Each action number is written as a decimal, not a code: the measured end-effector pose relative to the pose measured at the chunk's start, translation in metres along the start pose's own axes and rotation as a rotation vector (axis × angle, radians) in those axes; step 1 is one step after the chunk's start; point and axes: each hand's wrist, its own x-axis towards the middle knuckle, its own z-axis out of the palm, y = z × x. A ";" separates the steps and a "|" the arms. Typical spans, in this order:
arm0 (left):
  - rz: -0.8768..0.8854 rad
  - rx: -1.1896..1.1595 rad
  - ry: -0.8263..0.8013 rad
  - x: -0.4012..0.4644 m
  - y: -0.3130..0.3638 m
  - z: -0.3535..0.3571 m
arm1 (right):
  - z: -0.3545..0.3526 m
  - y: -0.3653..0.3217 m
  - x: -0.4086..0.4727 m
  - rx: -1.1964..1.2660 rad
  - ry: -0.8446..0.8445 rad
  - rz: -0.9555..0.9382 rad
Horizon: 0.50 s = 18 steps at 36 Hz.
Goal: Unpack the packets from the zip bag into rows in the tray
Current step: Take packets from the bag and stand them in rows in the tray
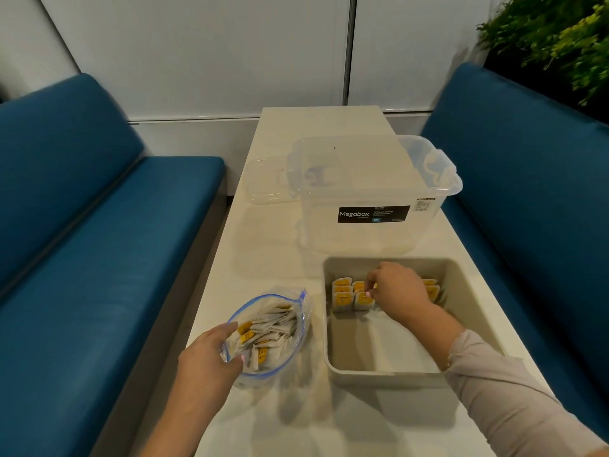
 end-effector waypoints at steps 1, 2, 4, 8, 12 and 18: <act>0.000 0.000 -0.001 0.000 0.000 0.000 | 0.001 0.000 0.000 -0.003 -0.005 0.004; 0.002 0.000 -0.001 0.001 -0.001 0.000 | 0.002 0.000 0.000 -0.005 -0.012 0.008; 0.004 0.003 -0.003 0.002 -0.002 0.000 | 0.003 0.000 0.000 0.001 -0.021 0.018; 0.008 -0.004 -0.005 0.004 -0.004 0.000 | 0.003 0.000 0.000 0.024 -0.027 0.028; 0.019 -0.019 -0.007 0.004 -0.006 0.001 | -0.003 -0.001 -0.003 0.053 -0.018 0.020; 0.037 -0.047 0.003 0.001 -0.007 0.004 | -0.024 -0.024 -0.009 0.241 0.061 -0.013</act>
